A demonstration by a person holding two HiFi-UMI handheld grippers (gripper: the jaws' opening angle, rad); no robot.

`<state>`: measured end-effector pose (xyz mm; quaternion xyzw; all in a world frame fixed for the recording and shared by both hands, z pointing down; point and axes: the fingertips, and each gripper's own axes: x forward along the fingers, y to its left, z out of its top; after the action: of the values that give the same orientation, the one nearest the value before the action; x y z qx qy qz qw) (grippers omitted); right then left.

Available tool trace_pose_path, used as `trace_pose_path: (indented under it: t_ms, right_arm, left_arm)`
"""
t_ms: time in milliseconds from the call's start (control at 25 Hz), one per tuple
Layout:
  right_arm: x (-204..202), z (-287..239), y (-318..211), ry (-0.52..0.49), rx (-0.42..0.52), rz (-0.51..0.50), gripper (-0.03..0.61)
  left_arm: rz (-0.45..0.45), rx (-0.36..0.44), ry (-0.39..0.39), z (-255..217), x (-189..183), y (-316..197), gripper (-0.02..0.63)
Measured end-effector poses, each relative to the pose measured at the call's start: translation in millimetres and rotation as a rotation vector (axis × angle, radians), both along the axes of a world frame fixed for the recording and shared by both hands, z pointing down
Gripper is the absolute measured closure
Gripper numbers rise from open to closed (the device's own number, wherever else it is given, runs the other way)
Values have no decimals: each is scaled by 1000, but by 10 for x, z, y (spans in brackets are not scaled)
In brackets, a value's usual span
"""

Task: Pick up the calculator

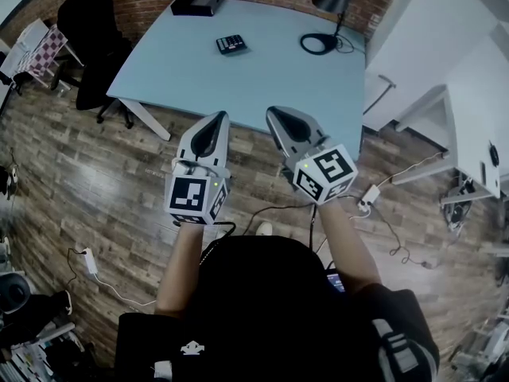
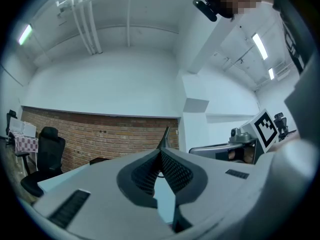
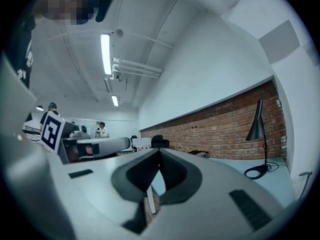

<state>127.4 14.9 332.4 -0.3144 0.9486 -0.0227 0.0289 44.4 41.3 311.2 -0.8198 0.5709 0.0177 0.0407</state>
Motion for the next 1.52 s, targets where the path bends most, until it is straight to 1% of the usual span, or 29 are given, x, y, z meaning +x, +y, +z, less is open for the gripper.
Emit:
trace_pose_path:
  t_ms: [360,720,960,1160,1520]
  right_arm:
    - [128,41,-4,-5,0,-37,575]
    - [111,68,-52,-4,-4,-53,575]
    - [107,78,-131,-5,-5,-50,575]
    - [33,55,-223,-8,-7,-54,575]
    - [-217,87,-460,5,-6,-60,575]
  left_arm:
    - [-34,5,-5,17,134,20,606]
    - [-65,-3,-2,44,73,-3,606]
    - [-66,2,2,52,57,-76,606]
    - [-72,2,9,58,-20,-165,606]
    - [-84,1,23,88,-283,-395,606]
